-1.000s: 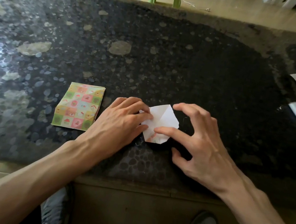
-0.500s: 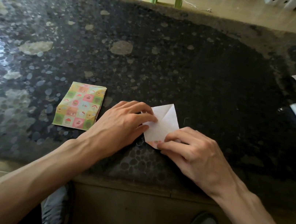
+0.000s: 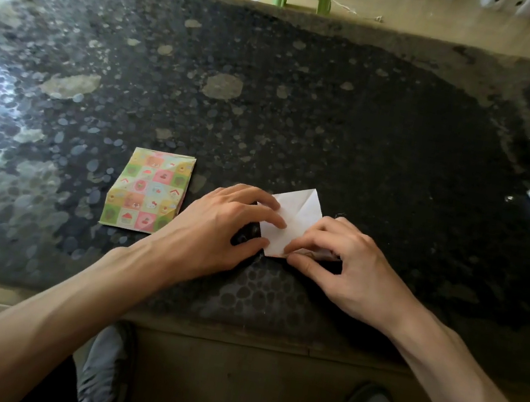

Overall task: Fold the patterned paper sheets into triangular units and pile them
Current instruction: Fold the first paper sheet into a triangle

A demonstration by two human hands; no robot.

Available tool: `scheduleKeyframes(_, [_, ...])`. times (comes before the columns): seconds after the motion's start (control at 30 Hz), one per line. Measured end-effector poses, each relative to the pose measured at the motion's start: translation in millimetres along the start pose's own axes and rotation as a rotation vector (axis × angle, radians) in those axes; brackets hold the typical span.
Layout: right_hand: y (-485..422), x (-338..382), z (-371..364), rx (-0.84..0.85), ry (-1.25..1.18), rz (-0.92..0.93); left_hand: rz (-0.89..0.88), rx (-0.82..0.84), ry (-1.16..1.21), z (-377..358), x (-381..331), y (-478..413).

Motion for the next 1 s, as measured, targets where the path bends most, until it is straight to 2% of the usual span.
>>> scheduleKeyframes(0.4, [-7,10,-5,0.066,-0.018,-0.044,0.004,-0.008,-0.068,-2,-1,0])
scheduleKeyframes(0.7, [-11,7,-5,-0.017,-0.088,-0.131,0.009,-0.015,0.031,-3,-2,3])
scheduleKeyframes(1.0, [-7,7,-1,-0.17,-0.03,-0.208,0.046,-0.039,0.059,-6,2,1])
Point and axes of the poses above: each hand's wrist, its own y-axis away from the middle knuckle, its own z-axis out of the back of the hand, x = y × z, the point moved 6 cm from there along -y, towards the middle knuckle, and after that the axes turned 14 degrees about x, right-handed, at the moved point
